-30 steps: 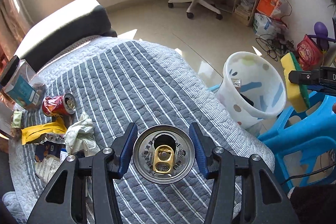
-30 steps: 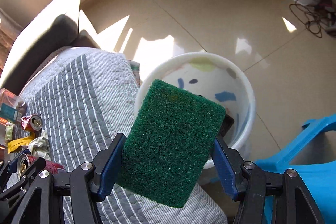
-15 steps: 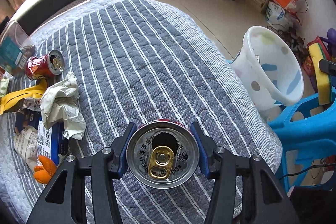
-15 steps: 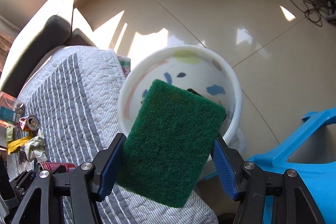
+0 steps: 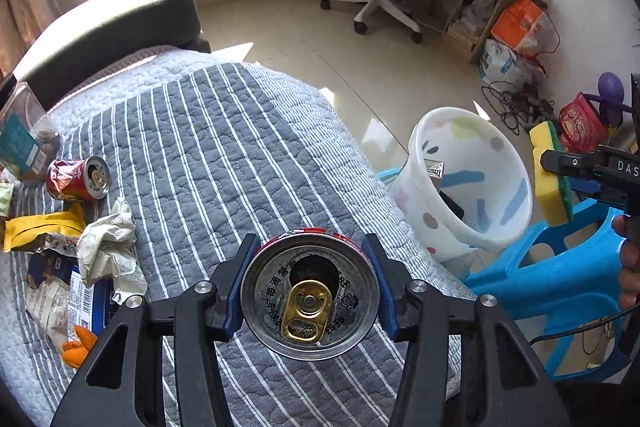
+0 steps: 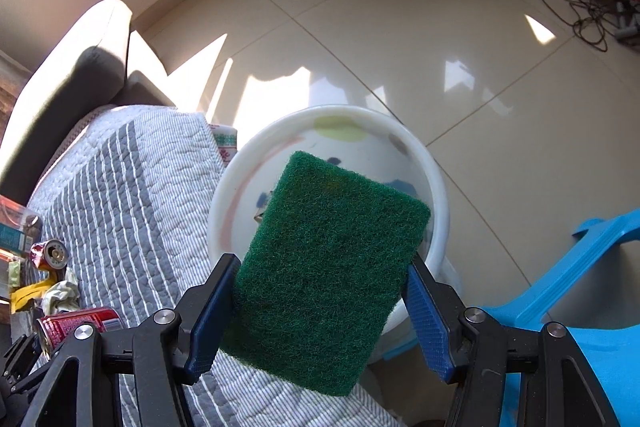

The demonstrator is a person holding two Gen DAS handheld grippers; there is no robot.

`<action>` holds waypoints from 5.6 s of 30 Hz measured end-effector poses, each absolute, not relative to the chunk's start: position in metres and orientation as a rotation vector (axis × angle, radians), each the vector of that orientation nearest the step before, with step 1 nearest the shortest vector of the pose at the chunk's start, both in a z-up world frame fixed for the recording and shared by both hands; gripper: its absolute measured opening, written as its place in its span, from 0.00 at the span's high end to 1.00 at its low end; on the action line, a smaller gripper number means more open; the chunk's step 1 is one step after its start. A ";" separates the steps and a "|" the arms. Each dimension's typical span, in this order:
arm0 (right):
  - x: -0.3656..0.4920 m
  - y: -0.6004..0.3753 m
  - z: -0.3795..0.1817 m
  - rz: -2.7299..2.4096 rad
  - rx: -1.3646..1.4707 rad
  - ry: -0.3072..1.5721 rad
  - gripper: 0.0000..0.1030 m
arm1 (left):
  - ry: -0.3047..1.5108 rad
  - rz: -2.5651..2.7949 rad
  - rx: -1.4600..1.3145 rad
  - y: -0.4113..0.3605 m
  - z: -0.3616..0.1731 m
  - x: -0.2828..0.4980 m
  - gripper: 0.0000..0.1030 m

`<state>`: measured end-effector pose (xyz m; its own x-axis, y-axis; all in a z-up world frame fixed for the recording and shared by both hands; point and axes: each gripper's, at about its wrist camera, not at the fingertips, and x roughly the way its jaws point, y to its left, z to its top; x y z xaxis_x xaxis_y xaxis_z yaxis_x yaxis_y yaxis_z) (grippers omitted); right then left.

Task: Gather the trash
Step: 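Release the red can and green sponge into the bin from both tools, then move both tools back over the remaining trash on the table, then grasp the orange peel with the left tool and lift it, then grasp the blue barcode box with the right tool while the left tool holds the orange peel, then carry the orange peel and blue box over the white bin with both tools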

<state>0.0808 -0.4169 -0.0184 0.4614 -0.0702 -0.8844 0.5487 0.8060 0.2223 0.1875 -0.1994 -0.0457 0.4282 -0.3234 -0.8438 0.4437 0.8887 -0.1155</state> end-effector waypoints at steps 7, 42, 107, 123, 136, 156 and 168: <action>0.075 -0.428 -0.014 -0.448 0.483 1.017 0.21 | 0.933 -0.606 0.092 -0.249 -0.019 0.183 0.47; 0.056 -0.388 0.013 -0.446 0.348 1.015 0.19 | 0.915 -0.505 0.210 -0.214 -0.019 0.184 0.00; 0.207 -0.053 -0.088 0.023 0.086 1.268 0.15 | 1.134 -0.239 0.028 0.107 -0.032 0.182 0.87; 0.239 0.018 -0.147 0.056 0.135 1.346 0.15 | 1.121 -0.151 -0.003 0.142 -0.030 0.185 0.87; 0.234 0.021 -0.145 0.072 0.068 1.353 0.35 | 1.112 -0.128 0.010 0.142 -0.029 0.182 0.87; 0.183 -0.050 -0.066 0.074 0.066 1.221 0.35 | 1.018 -0.172 0.070 0.096 -0.005 0.173 0.87; 0.161 -0.122 -0.043 -0.039 0.077 1.174 0.35 | 0.997 -0.243 0.096 0.034 -0.001 0.182 0.87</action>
